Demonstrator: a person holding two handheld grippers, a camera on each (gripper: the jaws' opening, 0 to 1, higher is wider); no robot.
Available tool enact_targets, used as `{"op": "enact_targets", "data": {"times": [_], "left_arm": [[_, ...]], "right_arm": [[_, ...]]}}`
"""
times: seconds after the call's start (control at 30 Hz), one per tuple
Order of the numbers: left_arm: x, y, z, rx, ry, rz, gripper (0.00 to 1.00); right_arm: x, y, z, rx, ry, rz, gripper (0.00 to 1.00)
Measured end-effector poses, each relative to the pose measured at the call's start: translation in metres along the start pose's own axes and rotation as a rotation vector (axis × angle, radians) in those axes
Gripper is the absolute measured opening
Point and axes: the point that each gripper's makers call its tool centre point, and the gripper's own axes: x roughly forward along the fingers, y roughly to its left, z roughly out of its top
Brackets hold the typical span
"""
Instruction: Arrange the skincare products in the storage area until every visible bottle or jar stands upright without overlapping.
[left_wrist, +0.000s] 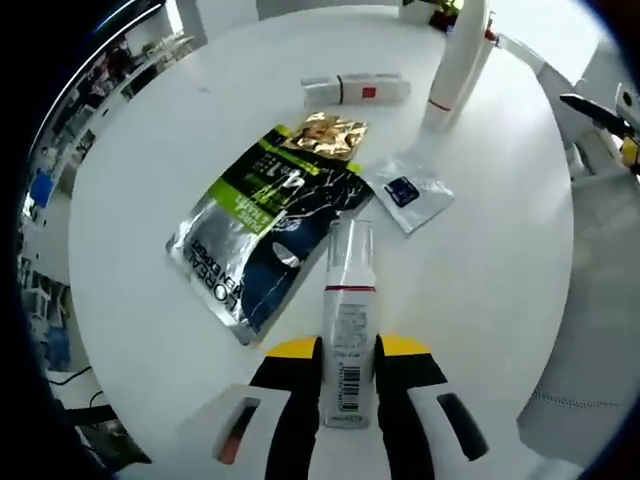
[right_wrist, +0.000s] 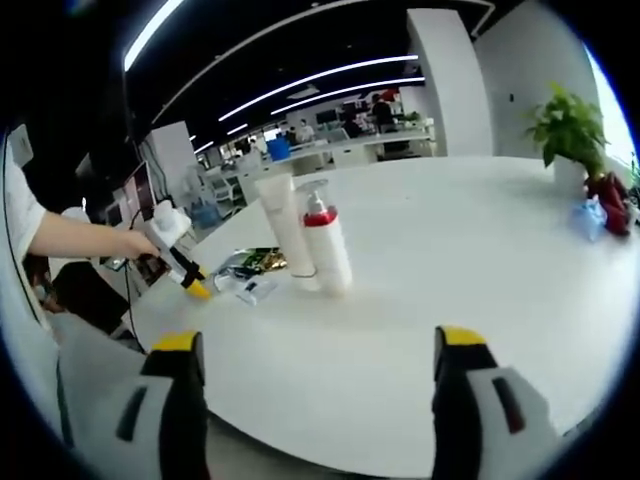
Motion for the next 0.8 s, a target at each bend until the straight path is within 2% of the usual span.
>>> {"op": "enact_targets", "data": {"times": [0.8], "left_arm": [[-0.029,-0.006,0.01,-0.128,-0.127,0.015,0.17]], "right_arm": [[0.0,0.004,0.003,0.017,-0.019,0.031,0.93]]}}
